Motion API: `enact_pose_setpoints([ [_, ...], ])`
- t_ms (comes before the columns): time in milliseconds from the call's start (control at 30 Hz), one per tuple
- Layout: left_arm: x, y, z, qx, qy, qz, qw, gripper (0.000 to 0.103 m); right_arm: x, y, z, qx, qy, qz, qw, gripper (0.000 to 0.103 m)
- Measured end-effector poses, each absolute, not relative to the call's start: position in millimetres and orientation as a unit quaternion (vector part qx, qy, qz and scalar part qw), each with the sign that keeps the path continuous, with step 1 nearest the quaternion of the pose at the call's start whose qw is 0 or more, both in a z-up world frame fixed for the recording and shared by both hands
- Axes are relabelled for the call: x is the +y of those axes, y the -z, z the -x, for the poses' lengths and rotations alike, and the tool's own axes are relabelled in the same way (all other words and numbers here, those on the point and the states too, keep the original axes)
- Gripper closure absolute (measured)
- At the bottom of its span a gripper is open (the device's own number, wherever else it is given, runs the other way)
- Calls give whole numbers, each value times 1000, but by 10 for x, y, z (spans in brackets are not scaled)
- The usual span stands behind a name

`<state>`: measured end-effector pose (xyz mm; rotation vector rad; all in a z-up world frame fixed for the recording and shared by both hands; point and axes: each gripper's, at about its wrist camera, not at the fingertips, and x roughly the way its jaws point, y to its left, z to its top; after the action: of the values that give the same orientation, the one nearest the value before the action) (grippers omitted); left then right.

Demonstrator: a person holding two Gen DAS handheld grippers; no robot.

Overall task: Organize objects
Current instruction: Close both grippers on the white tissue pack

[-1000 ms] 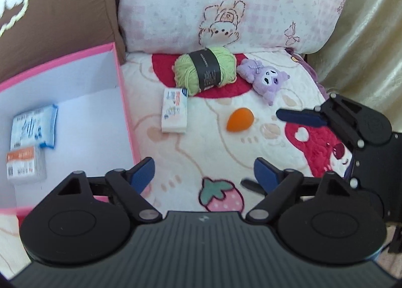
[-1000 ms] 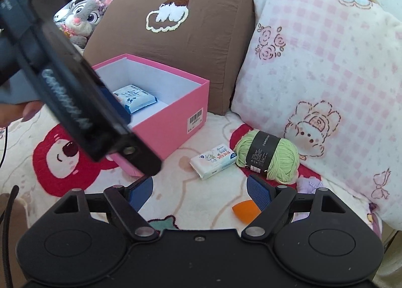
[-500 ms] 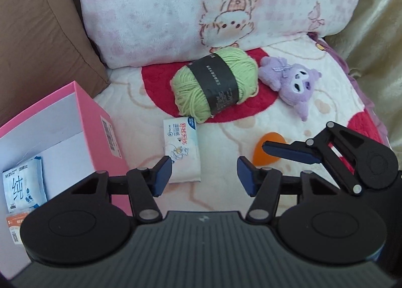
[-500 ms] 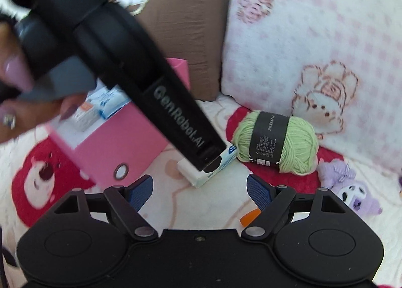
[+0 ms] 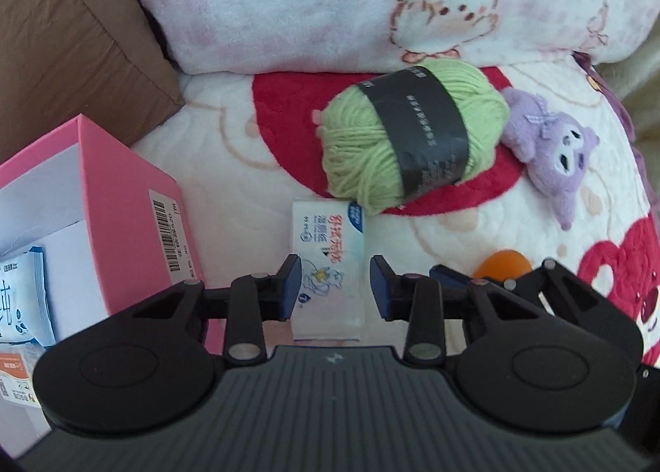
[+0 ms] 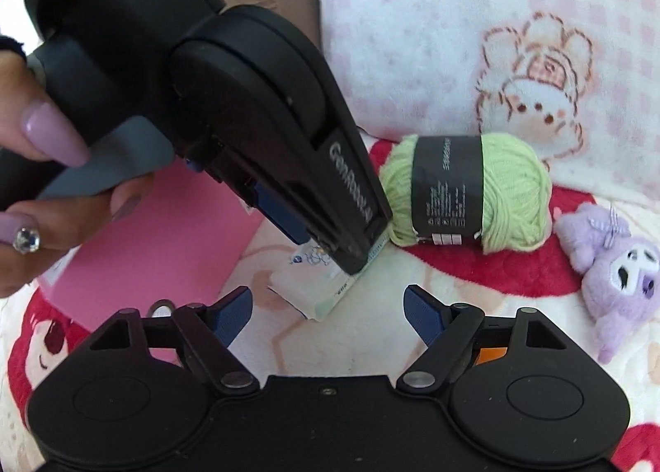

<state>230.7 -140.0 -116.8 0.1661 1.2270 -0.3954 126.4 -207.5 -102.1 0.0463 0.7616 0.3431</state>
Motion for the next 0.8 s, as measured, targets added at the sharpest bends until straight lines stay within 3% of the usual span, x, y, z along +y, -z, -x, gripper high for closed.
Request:
enact_pose_setpoints([
  [100,-1416,1210,-2350,565,177,-81,802,64,-2102,1116,-1312,377,-159,-49,911,37],
  [400,-1418,1333,-2411,581,173,-66,793,58,-2154,1169,-1310,360,-176,-60,914,56],
  [667,-1377,1312,-2327,580,166,-45,796,64,-2127,1180,-1273,371,-185,-45,909,57],
  [800,-1343,1307,-2284,591,165,-23,789,65,-2162,1182,-1275,385,-186,-54,902,52],
])
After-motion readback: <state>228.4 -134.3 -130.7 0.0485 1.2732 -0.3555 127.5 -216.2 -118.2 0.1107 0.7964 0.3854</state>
